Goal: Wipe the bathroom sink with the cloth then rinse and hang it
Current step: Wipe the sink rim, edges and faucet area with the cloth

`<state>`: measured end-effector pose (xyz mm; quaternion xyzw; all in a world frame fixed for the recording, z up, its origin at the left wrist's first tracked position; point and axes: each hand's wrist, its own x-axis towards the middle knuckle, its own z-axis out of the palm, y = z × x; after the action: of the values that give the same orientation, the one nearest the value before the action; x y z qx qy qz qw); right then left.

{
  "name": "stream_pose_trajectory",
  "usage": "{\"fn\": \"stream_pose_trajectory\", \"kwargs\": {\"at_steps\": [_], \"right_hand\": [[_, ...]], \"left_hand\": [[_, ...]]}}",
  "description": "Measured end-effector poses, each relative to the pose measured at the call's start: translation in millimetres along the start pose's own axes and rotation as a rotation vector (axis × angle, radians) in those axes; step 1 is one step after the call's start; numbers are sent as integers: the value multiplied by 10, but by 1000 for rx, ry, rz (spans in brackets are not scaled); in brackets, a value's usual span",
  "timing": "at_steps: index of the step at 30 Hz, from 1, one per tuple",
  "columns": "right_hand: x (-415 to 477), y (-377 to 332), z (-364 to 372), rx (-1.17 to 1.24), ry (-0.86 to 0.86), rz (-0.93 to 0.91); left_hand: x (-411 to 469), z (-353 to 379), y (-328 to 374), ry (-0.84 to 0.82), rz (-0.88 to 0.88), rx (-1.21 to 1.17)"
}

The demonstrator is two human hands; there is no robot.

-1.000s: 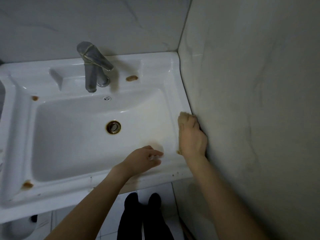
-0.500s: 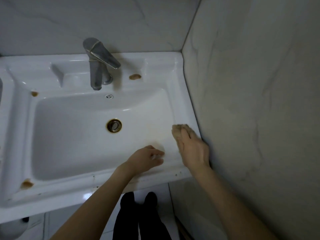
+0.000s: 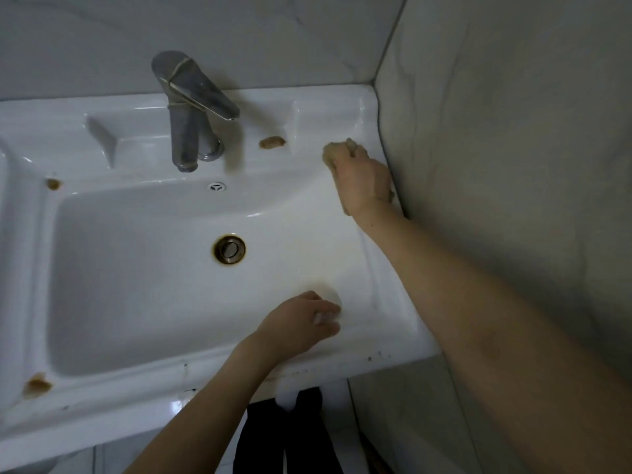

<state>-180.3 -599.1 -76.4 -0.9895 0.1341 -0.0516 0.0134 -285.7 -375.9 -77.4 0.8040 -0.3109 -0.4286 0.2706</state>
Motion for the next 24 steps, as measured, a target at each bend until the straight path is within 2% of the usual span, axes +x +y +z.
{"fn": "stream_pose_trajectory", "kwargs": {"at_steps": [2, 4, 6, 8, 10, 13, 20, 24], "right_hand": [[-182, 15, -59, -47, 28, -49], [-620, 26, -91, -193, 94, -120], [-1300, 13, -75, -197, 29, -153], [-1907, -32, -81, -130, -88, -99], [-2092, -7, -35, -92, -100, -36], [-1689, 31, -96, -80, -67, -9], [28, 20, -147, -101, -5, 59], [264, -15, -222, -65, -46, 40]], "left_hand": [[-20, 2, 8, -8, -8, -9], [-43, -20, 28, -17, -12, -9], [-52, -48, 62, -33, -21, 0], [-58, -67, 97, -52, -30, 21], [-63, -81, 119, -58, -38, 41], [-60, -55, 110, -49, -37, 46], [-28, 15, 38, 38, 31, 32], [-30, 8, 34, 53, 45, 33]]}}
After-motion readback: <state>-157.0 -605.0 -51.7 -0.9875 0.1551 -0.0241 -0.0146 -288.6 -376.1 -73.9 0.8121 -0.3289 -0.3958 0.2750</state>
